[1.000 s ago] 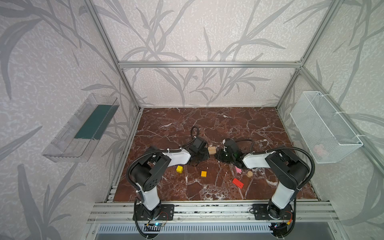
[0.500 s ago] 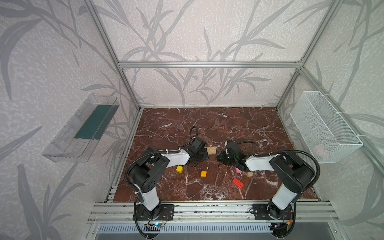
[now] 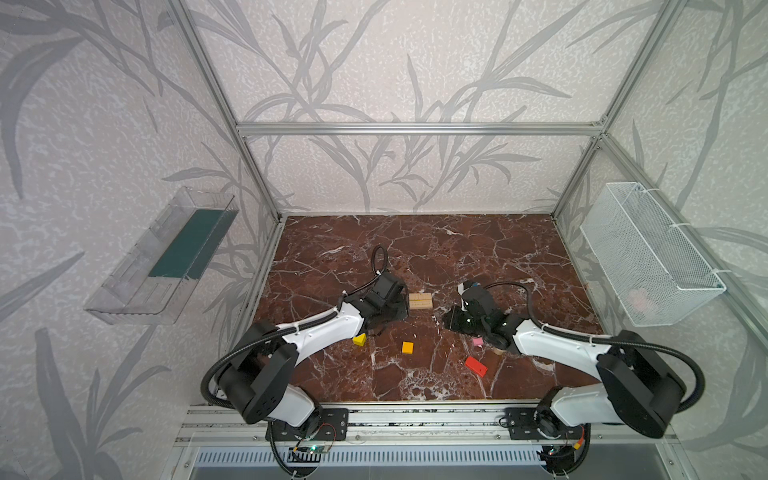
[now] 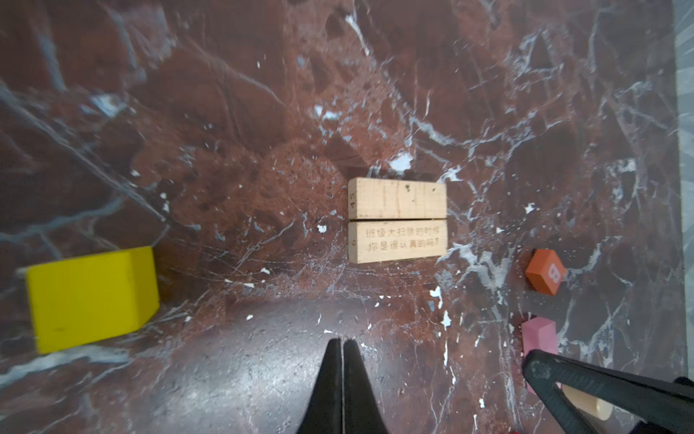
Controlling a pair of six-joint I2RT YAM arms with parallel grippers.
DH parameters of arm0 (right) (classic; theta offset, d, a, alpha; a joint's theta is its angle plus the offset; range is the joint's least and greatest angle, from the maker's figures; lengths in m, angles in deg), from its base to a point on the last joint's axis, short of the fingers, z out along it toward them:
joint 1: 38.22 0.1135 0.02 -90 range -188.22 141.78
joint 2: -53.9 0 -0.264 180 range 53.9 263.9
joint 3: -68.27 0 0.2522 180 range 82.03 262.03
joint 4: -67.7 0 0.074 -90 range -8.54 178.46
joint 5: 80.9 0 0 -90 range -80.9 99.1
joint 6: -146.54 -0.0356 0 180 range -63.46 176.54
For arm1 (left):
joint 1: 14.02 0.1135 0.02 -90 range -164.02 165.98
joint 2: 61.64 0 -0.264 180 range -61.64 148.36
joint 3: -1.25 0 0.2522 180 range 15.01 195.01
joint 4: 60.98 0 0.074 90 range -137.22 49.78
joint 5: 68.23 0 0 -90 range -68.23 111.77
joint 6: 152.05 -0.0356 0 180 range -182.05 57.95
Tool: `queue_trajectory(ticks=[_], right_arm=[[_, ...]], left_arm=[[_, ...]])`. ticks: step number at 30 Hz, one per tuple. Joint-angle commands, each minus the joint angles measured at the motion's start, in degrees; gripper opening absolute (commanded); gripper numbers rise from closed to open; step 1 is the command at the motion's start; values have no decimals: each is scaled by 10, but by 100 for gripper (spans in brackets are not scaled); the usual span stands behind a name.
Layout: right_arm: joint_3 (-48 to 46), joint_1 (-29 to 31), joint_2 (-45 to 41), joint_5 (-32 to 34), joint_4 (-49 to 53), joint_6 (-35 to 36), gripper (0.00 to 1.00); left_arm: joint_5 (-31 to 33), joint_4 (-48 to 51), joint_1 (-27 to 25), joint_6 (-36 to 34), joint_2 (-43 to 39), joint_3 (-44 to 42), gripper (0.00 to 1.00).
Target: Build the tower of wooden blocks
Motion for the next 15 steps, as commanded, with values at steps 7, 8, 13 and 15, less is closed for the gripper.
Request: queue_trajectory(ticks=[7, 8, 13, 15], right_arm=[[131, 3, -126, 46, 385, 208, 12], [140, 3, -131, 49, 418, 218, 13], [151, 12, -143, 57, 520, 236, 22], [137, 24, -147, 63, 533, 235, 27]], left_arm=[[54, 119, -3, -123, -102, 30, 0], [55, 124, -3, -132, -112, 29, 0], [55, 142, -3, -161, -149, 19, 0], [56, 141, -3, -168, -164, 11, 0]])
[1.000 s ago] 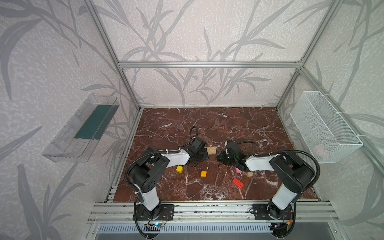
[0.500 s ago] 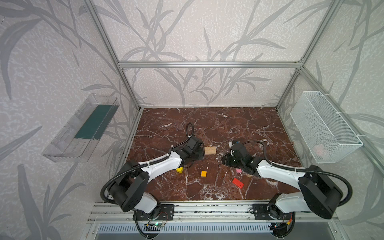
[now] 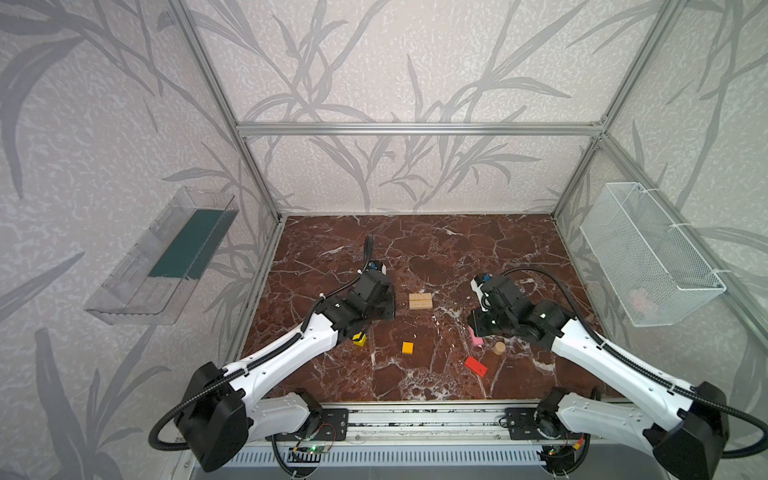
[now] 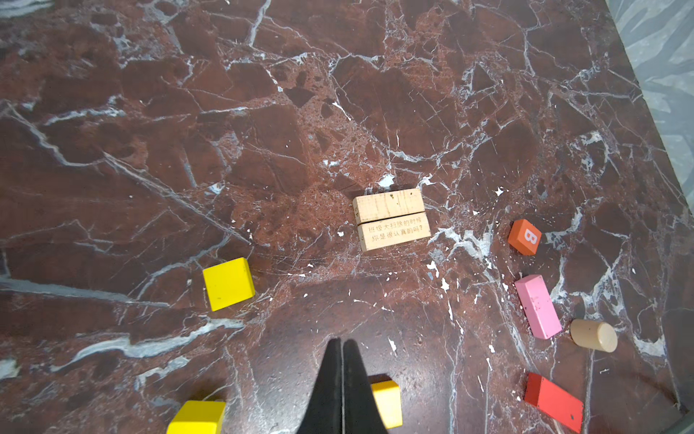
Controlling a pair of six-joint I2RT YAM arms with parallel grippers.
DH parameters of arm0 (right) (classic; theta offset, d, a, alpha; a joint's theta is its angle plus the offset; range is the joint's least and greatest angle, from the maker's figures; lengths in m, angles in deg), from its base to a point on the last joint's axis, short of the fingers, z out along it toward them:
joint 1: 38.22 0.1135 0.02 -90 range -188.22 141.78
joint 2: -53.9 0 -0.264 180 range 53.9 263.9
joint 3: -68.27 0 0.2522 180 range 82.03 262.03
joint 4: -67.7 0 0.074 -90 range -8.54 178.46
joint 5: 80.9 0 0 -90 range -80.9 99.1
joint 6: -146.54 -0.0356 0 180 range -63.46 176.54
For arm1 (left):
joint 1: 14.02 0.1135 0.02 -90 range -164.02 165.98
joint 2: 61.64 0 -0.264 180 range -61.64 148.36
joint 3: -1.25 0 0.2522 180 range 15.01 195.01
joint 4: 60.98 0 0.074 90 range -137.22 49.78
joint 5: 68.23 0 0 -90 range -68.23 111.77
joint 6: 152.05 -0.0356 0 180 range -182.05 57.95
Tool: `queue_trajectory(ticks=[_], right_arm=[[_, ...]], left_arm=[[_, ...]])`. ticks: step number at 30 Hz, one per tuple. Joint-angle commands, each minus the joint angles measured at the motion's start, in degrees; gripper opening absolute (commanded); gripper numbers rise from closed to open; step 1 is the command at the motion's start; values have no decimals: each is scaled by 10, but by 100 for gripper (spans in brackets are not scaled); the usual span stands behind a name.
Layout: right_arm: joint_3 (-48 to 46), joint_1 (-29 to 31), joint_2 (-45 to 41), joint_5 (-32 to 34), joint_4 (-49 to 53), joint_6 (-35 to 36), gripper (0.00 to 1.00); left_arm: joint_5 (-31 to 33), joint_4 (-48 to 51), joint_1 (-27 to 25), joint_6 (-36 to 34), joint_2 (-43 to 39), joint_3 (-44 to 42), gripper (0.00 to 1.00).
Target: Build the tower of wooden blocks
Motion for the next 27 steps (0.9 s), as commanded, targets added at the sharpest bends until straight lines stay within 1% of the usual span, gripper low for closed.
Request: queue_trajectory(ticks=[1, 4, 6, 12, 15, 18, 21, 23, 27], right_arm=[[-14, 17, -7, 16, 101, 24, 28], [-21, 37, 4, 25, 115, 21, 35], [-17, 55, 17, 33, 122, 20, 40], [-17, 99, 52, 37, 120, 26, 57], [-20, 112, 72, 35, 117, 32, 64], [-30, 117, 84, 34, 106, 35, 73], [-42, 119, 87, 30, 87, 36, 78], [-48, 118, 89, 29, 77, 38, 80], [-53, 118, 99, 23, 65, 45, 81]], left_arm=[[16, 26, -3, -32, -28, -7, 0], [18, 33, -3, -39, -45, -11, 0], [22, 38, -3, -45, -56, -12, 2], [34, 39, -3, -51, -69, -17, 20], [32, 40, -3, -47, -76, -21, 27], [32, 41, -3, -45, -83, -26, 28], [35, 46, -3, -44, -88, -27, 29], [38, 50, -3, -43, -91, -28, 29], [41, 51, -3, -40, -96, -32, 29]])
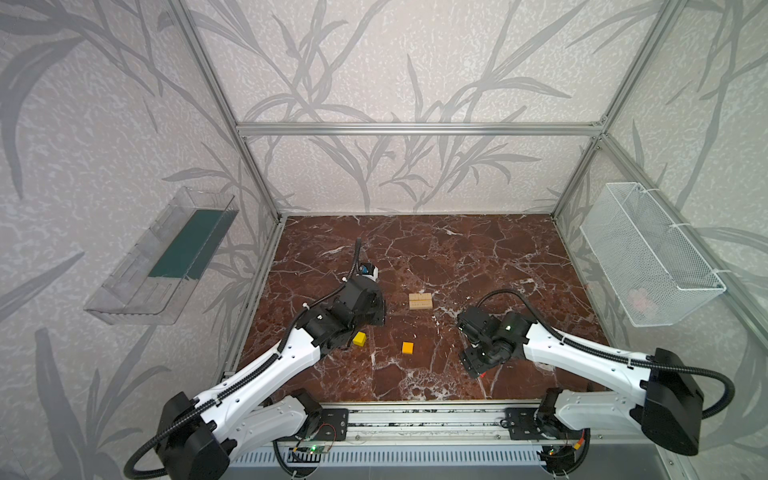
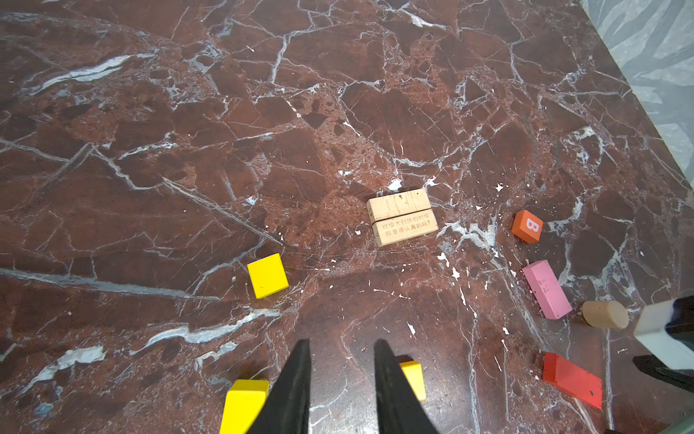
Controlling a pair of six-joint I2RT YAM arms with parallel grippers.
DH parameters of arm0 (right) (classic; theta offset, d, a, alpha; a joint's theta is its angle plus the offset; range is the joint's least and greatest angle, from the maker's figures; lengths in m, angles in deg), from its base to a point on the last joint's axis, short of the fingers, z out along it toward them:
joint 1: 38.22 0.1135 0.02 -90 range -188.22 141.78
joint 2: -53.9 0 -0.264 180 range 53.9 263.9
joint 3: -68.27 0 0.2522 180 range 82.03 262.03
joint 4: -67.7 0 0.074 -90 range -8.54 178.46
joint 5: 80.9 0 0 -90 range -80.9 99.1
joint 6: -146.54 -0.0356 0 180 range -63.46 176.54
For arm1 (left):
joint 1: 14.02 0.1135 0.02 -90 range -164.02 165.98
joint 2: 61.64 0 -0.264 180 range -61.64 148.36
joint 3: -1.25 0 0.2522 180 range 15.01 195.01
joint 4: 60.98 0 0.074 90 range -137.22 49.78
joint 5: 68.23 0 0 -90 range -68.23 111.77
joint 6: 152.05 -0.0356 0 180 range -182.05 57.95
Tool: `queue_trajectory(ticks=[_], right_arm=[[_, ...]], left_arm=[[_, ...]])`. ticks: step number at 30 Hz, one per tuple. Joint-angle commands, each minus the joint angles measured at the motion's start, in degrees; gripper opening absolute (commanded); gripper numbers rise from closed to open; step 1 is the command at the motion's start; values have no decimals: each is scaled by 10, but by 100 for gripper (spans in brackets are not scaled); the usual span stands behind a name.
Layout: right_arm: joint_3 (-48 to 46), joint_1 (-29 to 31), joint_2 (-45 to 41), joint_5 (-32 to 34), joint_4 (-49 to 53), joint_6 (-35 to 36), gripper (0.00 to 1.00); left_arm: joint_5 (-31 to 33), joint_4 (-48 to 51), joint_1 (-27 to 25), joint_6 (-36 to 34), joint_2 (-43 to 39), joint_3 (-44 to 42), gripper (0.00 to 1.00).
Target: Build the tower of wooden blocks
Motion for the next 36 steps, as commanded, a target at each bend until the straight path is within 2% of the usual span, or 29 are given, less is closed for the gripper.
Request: queue_trajectory(ticks=[1, 10, 16, 23, 32, 36], right_arm=[[-7, 4, 8, -9, -15, 10, 81], [-49, 4, 10, -23, -47, 11, 81], [-63, 4, 27, -22, -70, 5, 76], [-62, 3, 63, -14, -81, -4, 67], [-54, 4, 82, -15, -88, -13, 48], [-55, 4, 77, -24, -90, -22, 47]], left_arm=[[14, 18, -3, 1, -11, -8, 29], [9, 13, -3, 9, -1, -11, 29], [10, 12, -3, 10, 4, -9, 29], [15, 15, -3, 13, 5, -10, 29], [20, 17, -3, 9, 7, -5, 29], [19, 17, -3, 8, 8, -5, 29]])
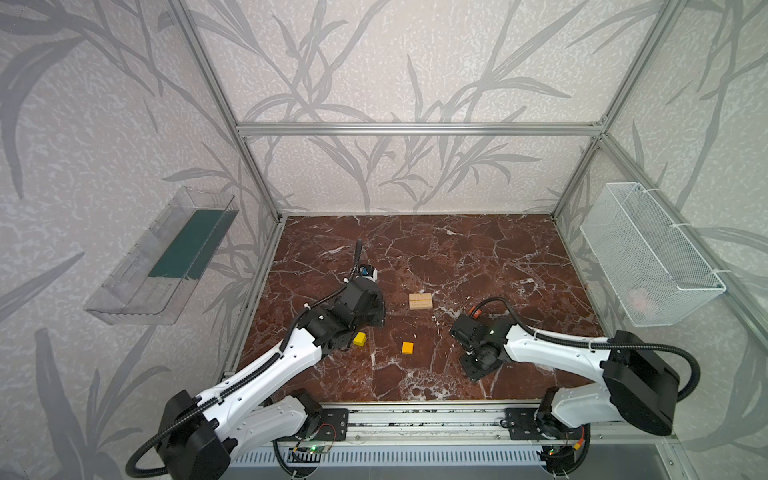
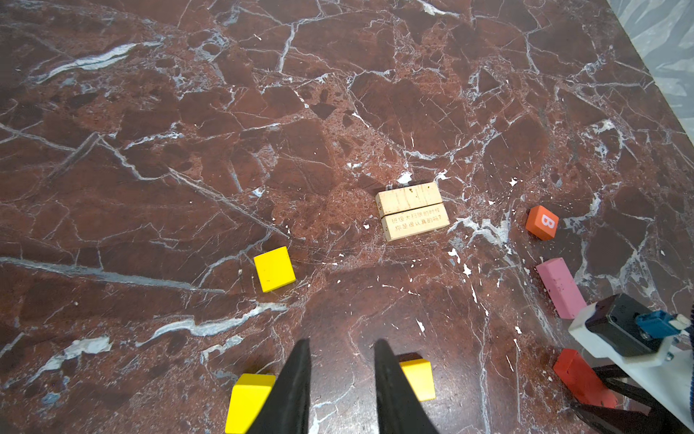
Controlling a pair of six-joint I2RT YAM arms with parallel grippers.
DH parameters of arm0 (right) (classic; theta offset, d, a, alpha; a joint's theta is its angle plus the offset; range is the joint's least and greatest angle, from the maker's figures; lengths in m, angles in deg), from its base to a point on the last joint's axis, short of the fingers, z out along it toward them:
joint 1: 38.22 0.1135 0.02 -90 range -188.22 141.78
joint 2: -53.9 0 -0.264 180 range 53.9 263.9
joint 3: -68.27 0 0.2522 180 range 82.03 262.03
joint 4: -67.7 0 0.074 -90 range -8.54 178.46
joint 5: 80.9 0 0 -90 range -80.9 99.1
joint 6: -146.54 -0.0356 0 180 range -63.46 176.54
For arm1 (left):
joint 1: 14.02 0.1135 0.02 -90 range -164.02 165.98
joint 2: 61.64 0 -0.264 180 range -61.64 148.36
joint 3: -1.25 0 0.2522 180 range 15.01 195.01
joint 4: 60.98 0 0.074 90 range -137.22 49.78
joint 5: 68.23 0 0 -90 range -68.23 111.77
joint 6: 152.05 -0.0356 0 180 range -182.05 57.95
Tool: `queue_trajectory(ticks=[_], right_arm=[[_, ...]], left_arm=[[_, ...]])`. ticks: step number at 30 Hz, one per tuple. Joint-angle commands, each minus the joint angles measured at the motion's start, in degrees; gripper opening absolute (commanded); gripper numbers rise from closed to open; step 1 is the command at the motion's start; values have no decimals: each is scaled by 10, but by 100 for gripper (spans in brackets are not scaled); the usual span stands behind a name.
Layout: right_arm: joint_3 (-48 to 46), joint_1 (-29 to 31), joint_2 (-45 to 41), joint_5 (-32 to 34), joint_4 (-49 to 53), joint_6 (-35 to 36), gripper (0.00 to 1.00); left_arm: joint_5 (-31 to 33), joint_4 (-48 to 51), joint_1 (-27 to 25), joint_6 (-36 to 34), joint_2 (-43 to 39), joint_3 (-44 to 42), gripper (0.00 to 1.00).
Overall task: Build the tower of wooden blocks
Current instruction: 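Close the right gripper on the red block, then carry the red block with the right gripper over the paired wooden bars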
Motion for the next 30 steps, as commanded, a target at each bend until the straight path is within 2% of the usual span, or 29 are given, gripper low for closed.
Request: queue_trajectory(ticks=[1, 4, 14, 17, 19, 25, 30], right_arm=[[3, 3, -3, -7, 1, -13, 47], [1, 3, -4, -15, -3, -18, 46], [4, 3, 1, -16, -3, -28, 32], [4, 2, 3, -16, -2, -32, 25], [9, 3, 3, -15, 5, -36, 17], [56, 3, -11, -5, 38, -64, 3], [122, 3, -1, 17, 60, -87, 0]], left_arm=[[14, 15, -3, 1, 2, 2, 29], [14, 14, -3, 1, 3, 2, 29], [13, 13, -3, -1, 4, 3, 29], [15, 16, -3, -1, 3, 4, 29], [16, 18, -3, -2, 1, 3, 29], [32, 44, -3, -8, -5, 24, 29], [56, 93, -1, -24, -4, 65, 29]])
